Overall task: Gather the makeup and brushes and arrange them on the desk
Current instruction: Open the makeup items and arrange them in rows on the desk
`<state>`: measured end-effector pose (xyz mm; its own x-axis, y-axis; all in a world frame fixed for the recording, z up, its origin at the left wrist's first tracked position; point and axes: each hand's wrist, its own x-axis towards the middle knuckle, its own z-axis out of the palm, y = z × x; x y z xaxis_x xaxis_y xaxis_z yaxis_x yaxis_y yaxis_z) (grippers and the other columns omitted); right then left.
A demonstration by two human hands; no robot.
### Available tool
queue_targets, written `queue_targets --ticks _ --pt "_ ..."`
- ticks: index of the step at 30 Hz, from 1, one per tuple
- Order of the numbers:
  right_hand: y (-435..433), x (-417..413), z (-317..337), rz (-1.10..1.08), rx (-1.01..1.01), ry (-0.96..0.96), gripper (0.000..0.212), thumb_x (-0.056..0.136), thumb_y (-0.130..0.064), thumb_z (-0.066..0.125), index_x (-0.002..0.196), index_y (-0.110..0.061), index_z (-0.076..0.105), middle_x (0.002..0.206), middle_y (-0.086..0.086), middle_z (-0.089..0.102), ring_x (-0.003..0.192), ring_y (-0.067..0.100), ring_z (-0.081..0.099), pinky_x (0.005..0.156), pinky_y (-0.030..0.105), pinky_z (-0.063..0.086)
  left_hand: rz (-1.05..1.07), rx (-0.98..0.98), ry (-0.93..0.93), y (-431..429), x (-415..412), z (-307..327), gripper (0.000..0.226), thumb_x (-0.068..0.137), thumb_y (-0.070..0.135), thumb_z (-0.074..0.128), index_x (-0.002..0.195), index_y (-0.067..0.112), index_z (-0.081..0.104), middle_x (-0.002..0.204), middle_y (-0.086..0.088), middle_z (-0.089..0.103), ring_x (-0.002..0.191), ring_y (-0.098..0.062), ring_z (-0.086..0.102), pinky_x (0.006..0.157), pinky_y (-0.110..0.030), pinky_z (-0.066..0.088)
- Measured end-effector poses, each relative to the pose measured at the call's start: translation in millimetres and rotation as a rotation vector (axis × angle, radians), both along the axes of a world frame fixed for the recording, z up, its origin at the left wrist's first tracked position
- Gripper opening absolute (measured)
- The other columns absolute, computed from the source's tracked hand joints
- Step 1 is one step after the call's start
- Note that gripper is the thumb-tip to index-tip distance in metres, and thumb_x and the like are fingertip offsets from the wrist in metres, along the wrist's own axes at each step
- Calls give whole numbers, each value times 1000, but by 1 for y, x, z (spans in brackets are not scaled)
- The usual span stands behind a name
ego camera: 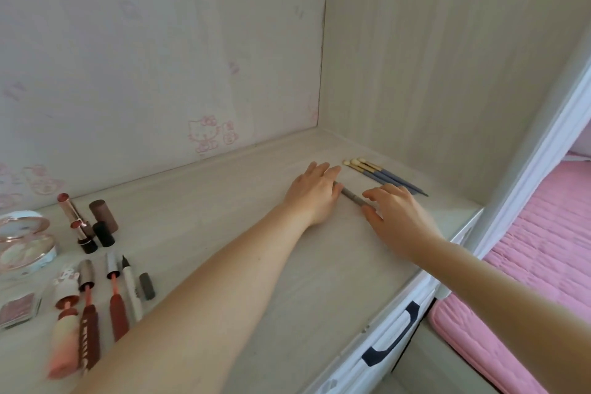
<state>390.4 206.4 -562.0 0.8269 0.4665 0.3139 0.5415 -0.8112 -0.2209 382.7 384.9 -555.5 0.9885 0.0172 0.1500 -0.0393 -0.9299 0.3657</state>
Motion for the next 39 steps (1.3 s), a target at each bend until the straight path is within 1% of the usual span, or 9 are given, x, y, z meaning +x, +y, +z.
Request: queue_targets --ticks 3,6,9,13,21,26,30,34,39 --pt "1 4 -4 11 -38 -19 34 98 -34 43 124 -20 59 122 0 55 118 21 43 93 32 43 -23 51 41 2 11 -2 48 104 33 26 149 18 29 157 -5 23 147 -24 11 118 -39 16" --pt "1 5 -6 9 -27 -40 31 98 -34 44 120 -21 61 117 -2 56 113 19 45 89 31 45 -41 68 30 6 13 -3 42 104 31 28 139 14 45 144 -5 42 138 -25 29 112 -38 27" --pt "1 4 -6 8 2 -55 28 97 -32 47 116 -20 63 110 -1 57 110 20 47 86 31 46 -29 64 -7 14 10 -2 37 103 28 32 130 16 53 135 -7 48 127 -25 41 104 -37 35" --pt "-2 -3 -6 27 16 -68 26 97 -29 48 114 -21 65 107 -2 58 106 20 50 86 30 46 -6 82 -63 24 -1 -2 28 100 20 38 119 19 59 122 -6 51 117 -26 42 96 -42 42" --pt "-6 -30 -3 71 41 -62 24 97 -29 48 114 -21 64 107 -3 57 101 18 49 81 26 44 31 105 -97 45 -37 -1 16 95 17 50 106 17 62 113 -3 54 113 -23 43 91 -41 43" --pt "-1 -56 7 115 111 -41 21 95 -22 54 108 -15 68 99 -2 56 83 16 54 72 25 49 8 85 -99 56 -75 9 12 94 18 51 101 19 60 106 0 58 112 -19 44 91 -39 42" --pt "5 -83 20 160 193 -68 18 93 -15 57 105 -9 69 99 0 54 74 16 54 68 19 42 20 12 -89 67 -112 25 10 93 23 53 100 27 59 105 0 56 102 -17 52 89 -36 46" --pt "13 -115 28 200 239 -97 16 91 -11 59 104 -7 69 100 0 51 71 15 52 61 5 34 11 -28 -130 77 -158 40 9 93 22 56 99 26 61 102 3 61 100 -11 50 88 -33 44" --pt "28 -155 34 274 278 -126 15 89 -7 62 102 -7 70 96 1 53 68 13 51 61 2 33 63 -178 -195 92 -220 52 8 90 22 61 94 28 65 94 16 65 96 -4 53 88 -26 40"
